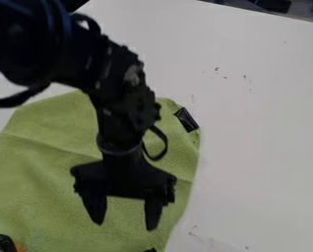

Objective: Plier le tissu bas de droite vers le haut de gauche

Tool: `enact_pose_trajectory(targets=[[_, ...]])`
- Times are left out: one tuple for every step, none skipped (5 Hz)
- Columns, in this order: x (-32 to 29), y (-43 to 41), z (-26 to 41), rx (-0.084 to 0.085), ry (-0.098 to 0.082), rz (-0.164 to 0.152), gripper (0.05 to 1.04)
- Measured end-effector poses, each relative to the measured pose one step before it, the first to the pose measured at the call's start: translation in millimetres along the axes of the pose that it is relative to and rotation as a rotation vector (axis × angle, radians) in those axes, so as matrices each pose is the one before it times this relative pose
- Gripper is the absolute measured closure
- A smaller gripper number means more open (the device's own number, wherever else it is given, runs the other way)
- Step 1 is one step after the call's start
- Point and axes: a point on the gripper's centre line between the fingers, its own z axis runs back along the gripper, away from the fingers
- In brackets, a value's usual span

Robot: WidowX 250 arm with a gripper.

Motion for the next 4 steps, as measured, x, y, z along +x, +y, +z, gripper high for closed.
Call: enact_pose_trajectory(targets=[[-15.03,-6.61,-14.62,-0.0189,0.0117,0.0268,0.084],[-12.61,-1.58,-12.73,-0.0322,0.0061,0.0402,0.084],[-5.80,-3.71,-9.41,-0.0189,0.0126,0.0322,0.085],[1.85,-3.95,-3.92,-0.0017,0.0173,0.0255,0.084]])
